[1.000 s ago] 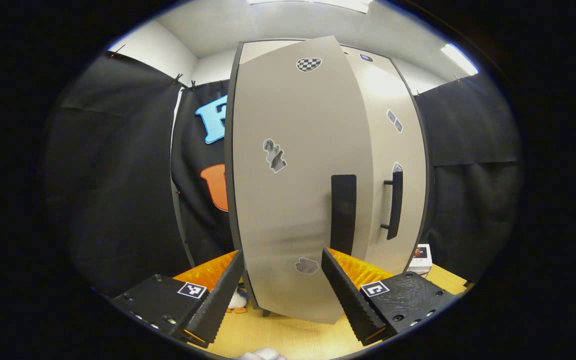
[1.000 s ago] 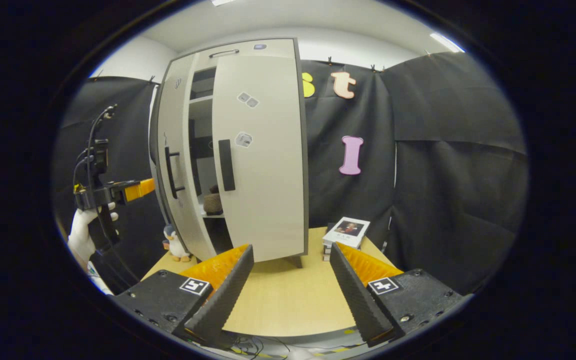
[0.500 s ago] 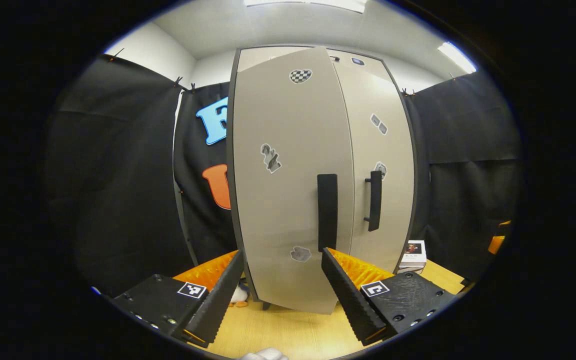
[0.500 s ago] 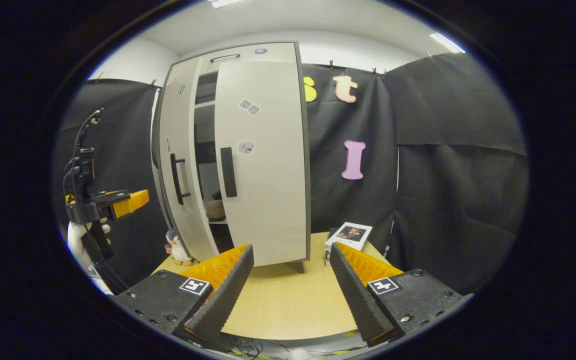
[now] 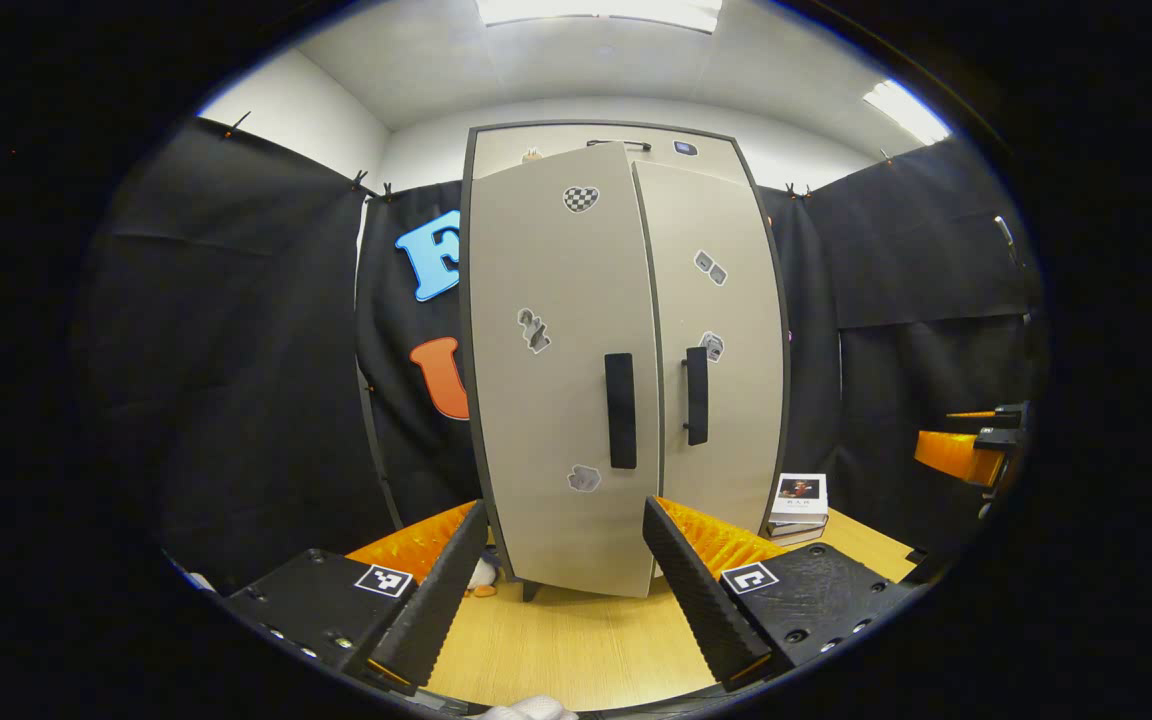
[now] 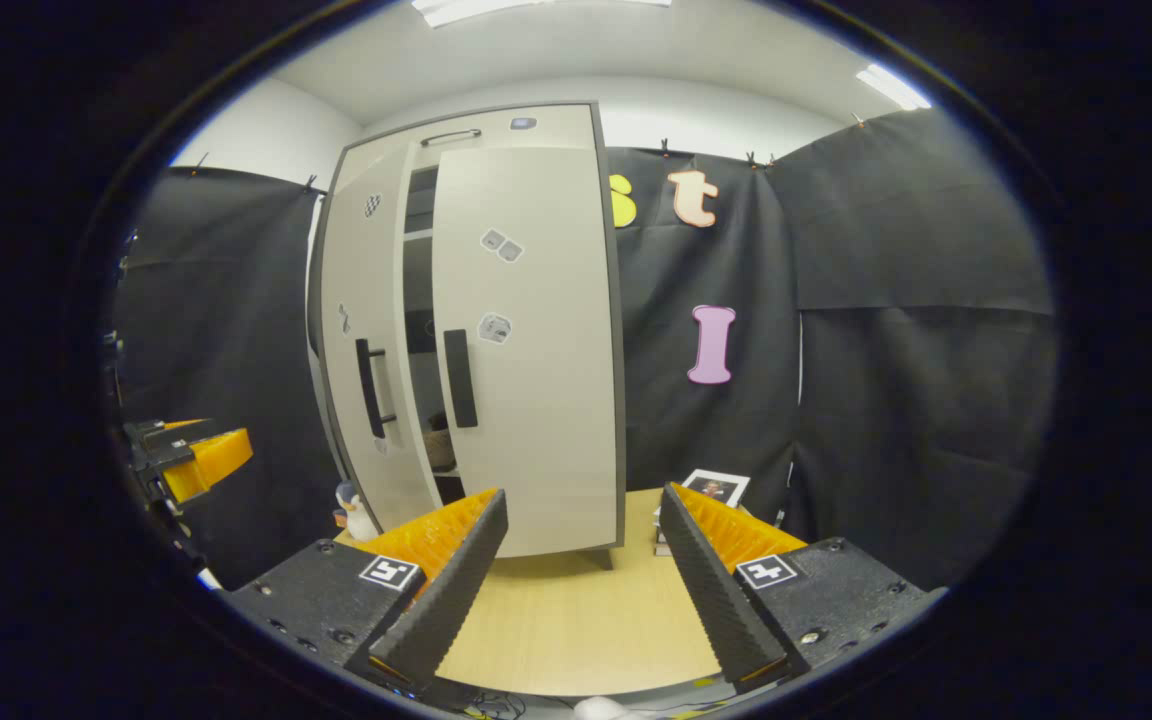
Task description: Grab one shoe with the right hand and put it into the shoe cabinet, grab the other shoe with the left hand and put it into the shoe cabinet; then close the right door with the right hand and the left door with the left hand.
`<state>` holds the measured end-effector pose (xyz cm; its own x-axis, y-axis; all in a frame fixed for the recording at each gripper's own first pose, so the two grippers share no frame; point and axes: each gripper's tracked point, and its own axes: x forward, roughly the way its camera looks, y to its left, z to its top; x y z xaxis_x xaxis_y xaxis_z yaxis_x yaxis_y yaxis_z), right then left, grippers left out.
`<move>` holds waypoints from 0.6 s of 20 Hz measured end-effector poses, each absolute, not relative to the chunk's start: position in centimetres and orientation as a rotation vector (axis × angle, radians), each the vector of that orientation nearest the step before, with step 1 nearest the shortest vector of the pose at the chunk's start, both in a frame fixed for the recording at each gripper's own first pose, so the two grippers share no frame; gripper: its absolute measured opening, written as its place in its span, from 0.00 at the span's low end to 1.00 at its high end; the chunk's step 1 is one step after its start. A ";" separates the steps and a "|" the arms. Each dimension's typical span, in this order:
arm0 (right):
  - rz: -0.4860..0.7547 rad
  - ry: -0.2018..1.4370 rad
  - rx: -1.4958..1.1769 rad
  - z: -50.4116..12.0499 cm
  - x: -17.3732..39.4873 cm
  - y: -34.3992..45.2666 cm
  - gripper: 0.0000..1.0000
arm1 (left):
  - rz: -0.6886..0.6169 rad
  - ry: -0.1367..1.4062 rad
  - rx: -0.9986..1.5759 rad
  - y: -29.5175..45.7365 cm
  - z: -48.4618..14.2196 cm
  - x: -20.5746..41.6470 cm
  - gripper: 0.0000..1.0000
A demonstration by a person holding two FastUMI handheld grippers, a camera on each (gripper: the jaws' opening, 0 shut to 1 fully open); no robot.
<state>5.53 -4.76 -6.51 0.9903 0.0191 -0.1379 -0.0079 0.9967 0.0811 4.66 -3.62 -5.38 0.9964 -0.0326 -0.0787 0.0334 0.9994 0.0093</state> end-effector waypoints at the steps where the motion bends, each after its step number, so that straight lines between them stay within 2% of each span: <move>1: 0.018 0.140 0.074 -6.5 5.5 -4.7 1.00 | -0.020 0.081 0.000 -3.4 -5.7 3.9 0.96; 3: 0.027 0.142 0.065 -6.7 5.5 -4.2 1.00 | -0.006 0.079 -0.017 -3.5 -6.3 2.9 1.00; 4: 0.028 0.139 0.063 -6.7 5.6 -4.0 1.00 | 0.005 0.083 -0.020 -3.3 -6.6 2.6 0.96; 12: 0.046 0.132 0.068 -6.6 4.8 -2.8 1.00 | -0.015 0.083 -0.037 -4.0 -6.8 2.1 0.96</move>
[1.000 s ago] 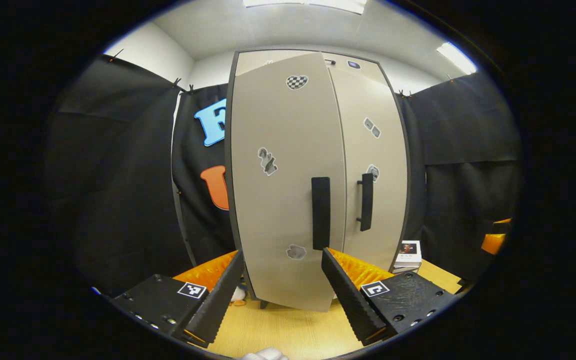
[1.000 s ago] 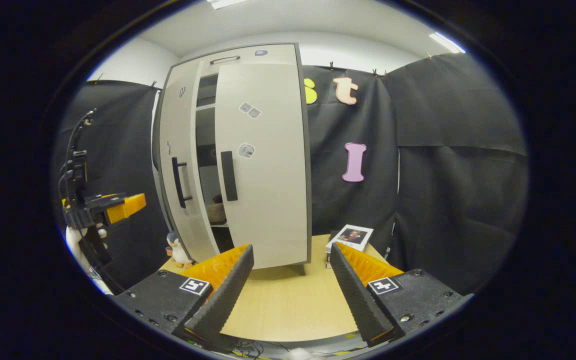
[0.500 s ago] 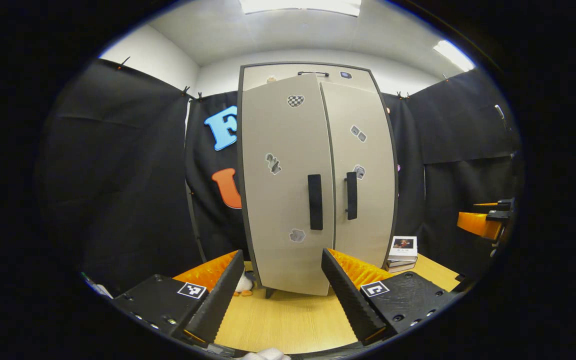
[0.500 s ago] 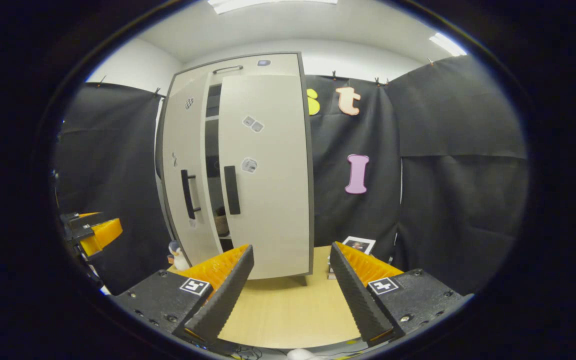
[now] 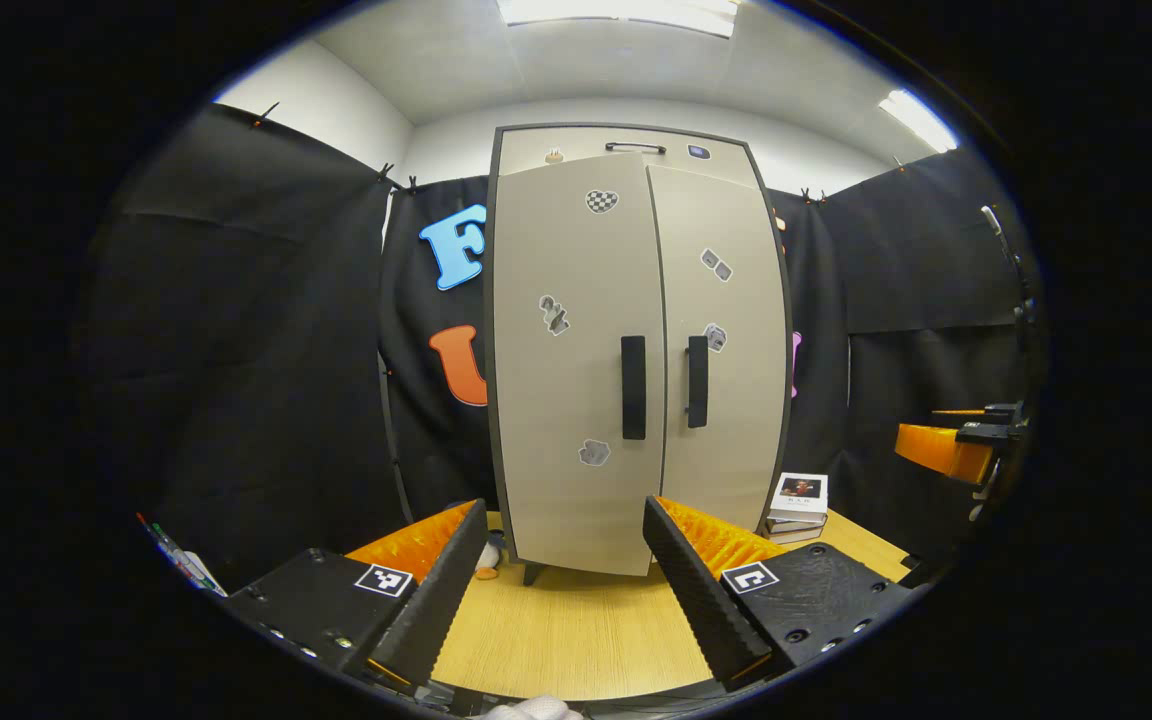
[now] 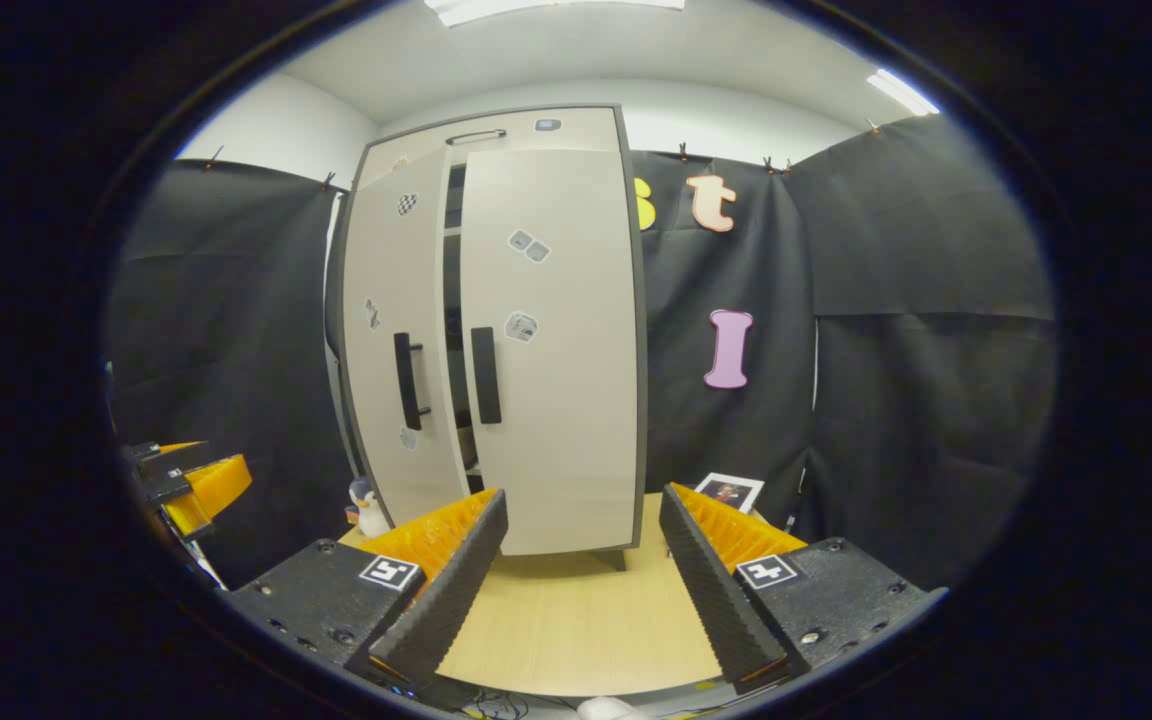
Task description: Grab one shoe with the right hand and put it into the shoe cabinet, grab the other shoe with the left hand and put it into the shoe cabinet; then close the right door with the right hand and the left door with the left hand.
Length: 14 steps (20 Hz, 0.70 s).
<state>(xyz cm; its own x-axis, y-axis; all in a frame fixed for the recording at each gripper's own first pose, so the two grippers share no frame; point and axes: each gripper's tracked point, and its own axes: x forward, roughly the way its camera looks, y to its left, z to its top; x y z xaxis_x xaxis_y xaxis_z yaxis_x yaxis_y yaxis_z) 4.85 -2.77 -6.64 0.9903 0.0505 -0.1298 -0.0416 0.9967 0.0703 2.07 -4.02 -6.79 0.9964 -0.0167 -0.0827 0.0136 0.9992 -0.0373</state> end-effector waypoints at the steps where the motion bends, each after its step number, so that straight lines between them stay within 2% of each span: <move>1: 0.044 0.129 0.066 -6.6 4.8 -2.7 1.00 | -0.018 0.080 -0.036 -4.1 -6.7 2.1 0.96; 14: 0.007 0.123 0.052 -6.3 4.1 -3.5 1.00 | -0.043 0.079 -0.030 -4.7 -6.4 2.2 0.96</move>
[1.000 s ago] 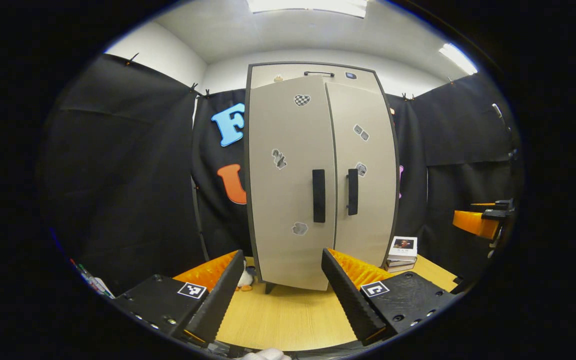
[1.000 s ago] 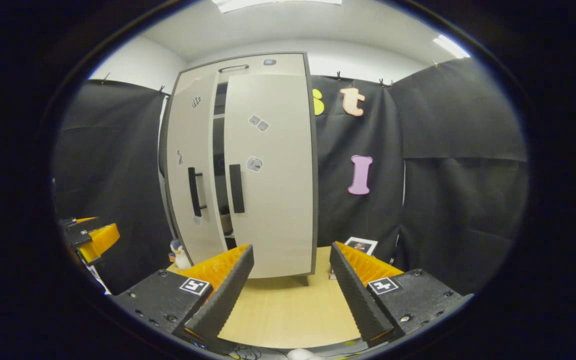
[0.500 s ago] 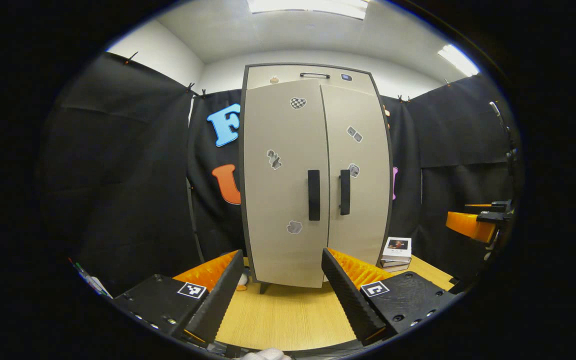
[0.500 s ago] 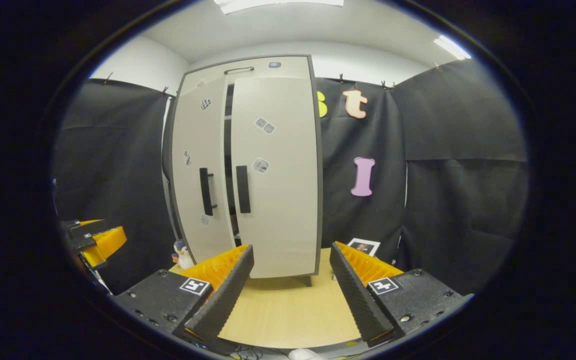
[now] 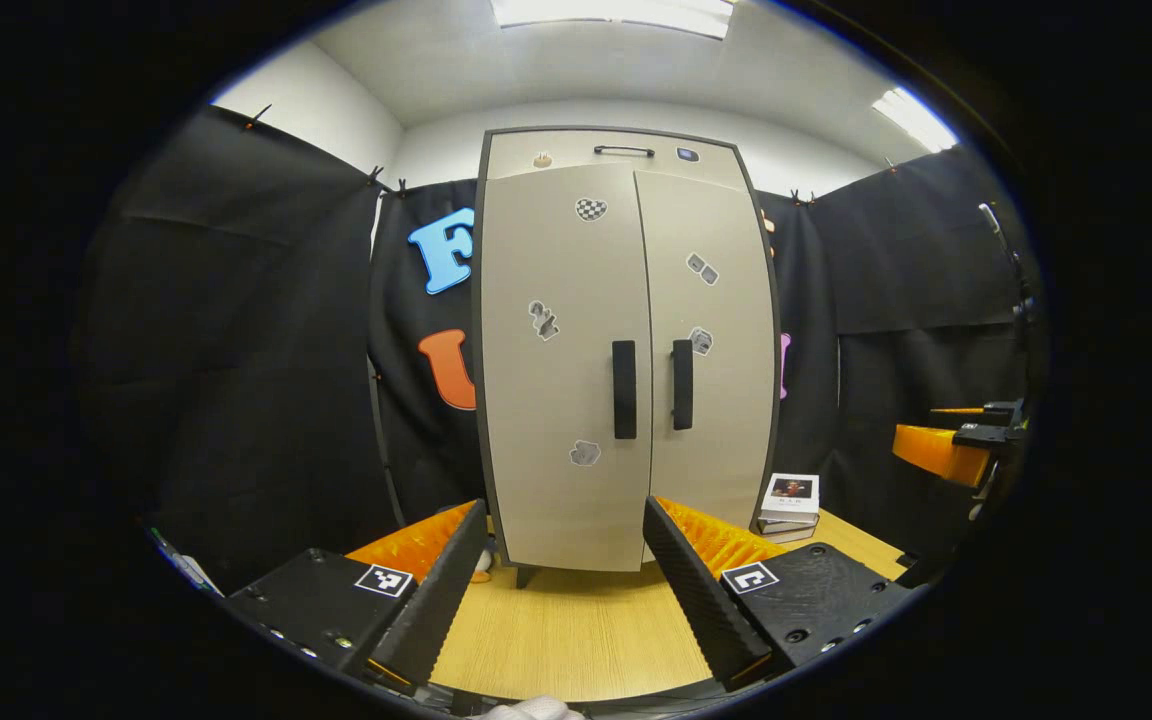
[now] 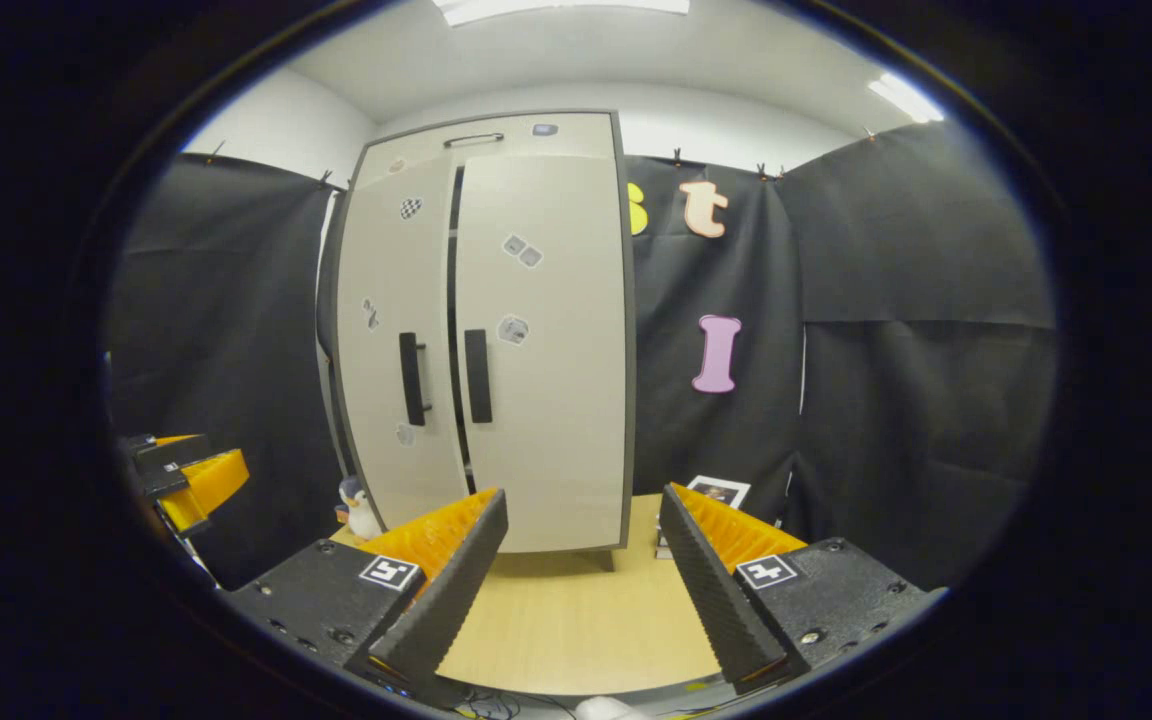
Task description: Grab one shoe with the right hand and put it into the shoe cabinet, grab the other shoe with the left hand and put it into the shoe cabinet; then close the right door with the right hand and the left door with the left hand.
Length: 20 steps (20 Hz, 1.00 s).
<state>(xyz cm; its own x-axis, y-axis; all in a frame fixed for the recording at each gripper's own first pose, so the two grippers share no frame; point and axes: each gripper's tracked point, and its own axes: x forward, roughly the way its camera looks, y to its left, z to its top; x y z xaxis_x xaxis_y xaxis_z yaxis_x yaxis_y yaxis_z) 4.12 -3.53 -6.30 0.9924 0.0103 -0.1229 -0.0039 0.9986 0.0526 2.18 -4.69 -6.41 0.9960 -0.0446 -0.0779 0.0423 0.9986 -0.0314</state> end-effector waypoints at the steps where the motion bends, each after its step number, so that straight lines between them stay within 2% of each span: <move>1: 0.004 0.121 0.051 -6.2 4.1 -3.6 1.00 | -0.045 0.075 -0.029 -4.8 -6.2 2.2 0.96; 2: 0.000 0.118 0.051 -6.1 4.0 -3.8 1.00 | -0.043 0.075 -0.025 -4.8 -6.2 2.2 1.00; 3: -0.001 0.116 0.052 -6.0 4.0 -3.8 1.00 | -0.044 0.073 -0.025 -4.8 -6.1 2.4 0.96; 20: -0.027 0.096 0.049 -5.5 2.8 -3.8 1.00 | -0.064 0.078 -0.034 -4.3 -5.9 2.4 0.96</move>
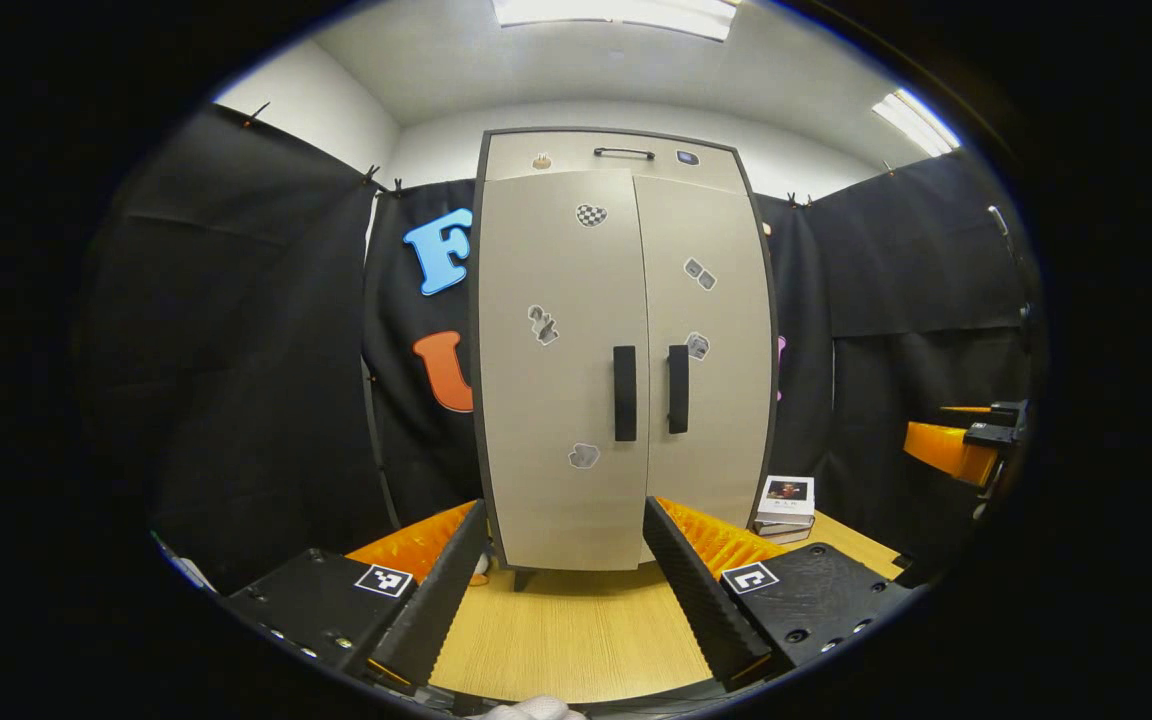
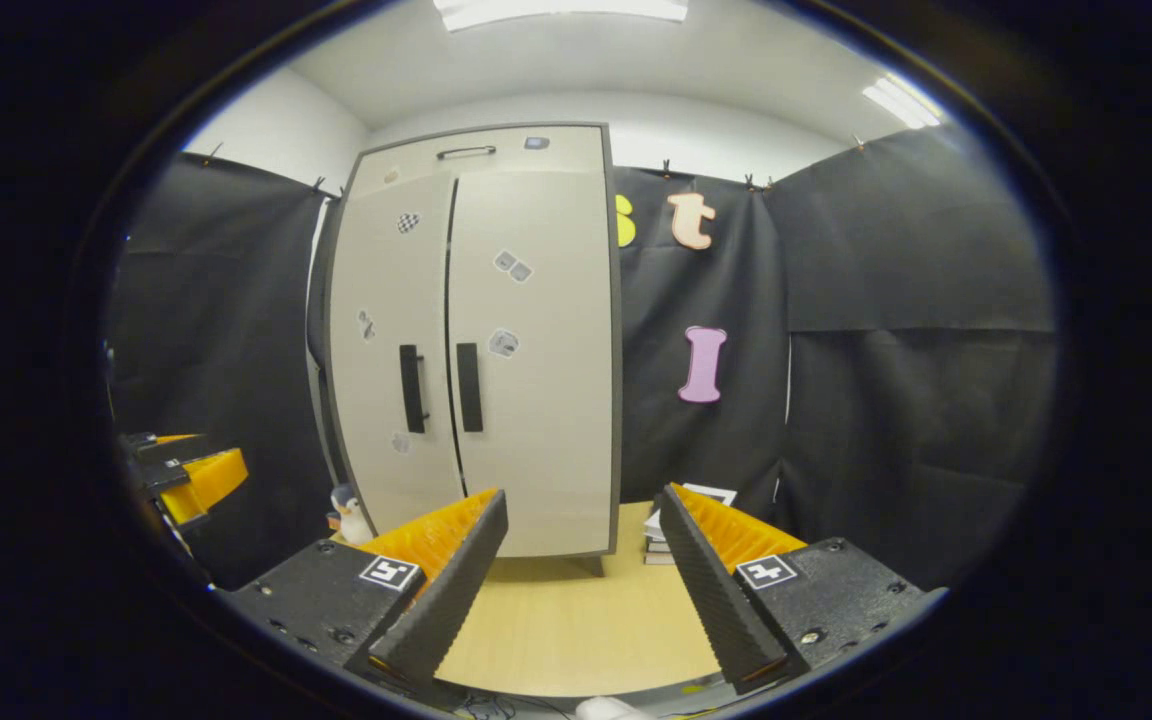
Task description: Grab one shoe with the right hand and put it into the shoe cabinet, grab the other shoe with the left hand and put it into the shoe cabinet; then close the right door with the right hand and the left door with the left hand.
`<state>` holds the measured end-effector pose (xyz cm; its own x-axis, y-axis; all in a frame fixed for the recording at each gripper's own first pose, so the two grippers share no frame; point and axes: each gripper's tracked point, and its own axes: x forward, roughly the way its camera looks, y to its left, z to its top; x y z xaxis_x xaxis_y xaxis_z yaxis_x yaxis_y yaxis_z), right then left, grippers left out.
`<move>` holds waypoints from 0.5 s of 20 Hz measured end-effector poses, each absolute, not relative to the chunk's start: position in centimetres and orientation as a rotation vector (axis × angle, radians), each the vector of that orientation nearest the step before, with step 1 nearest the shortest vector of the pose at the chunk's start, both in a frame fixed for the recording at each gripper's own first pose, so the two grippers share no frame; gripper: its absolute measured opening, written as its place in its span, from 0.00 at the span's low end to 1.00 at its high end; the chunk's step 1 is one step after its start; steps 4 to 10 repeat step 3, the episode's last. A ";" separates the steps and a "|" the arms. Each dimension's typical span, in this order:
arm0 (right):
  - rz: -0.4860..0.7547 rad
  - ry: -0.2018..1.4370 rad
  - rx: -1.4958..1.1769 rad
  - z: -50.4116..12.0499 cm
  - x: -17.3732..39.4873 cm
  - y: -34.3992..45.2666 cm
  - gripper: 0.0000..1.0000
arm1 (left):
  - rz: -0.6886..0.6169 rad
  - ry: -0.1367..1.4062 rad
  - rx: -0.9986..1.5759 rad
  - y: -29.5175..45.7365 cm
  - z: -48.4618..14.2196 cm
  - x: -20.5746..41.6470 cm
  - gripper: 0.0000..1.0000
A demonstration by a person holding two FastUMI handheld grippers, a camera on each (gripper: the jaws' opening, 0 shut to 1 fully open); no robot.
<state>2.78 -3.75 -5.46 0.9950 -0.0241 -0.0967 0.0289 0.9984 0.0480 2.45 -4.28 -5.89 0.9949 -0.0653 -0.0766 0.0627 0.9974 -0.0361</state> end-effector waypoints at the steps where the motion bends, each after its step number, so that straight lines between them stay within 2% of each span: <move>1: -0.028 0.097 0.047 -5.5 2.7 -3.7 1.00 | -0.066 0.076 -0.032 -4.2 -5.8 2.4 0.96; 10: -0.030 0.099 0.048 -5.7 2.5 -3.6 1.00 | -0.068 0.074 -0.027 -4.2 -5.8 2.2 0.96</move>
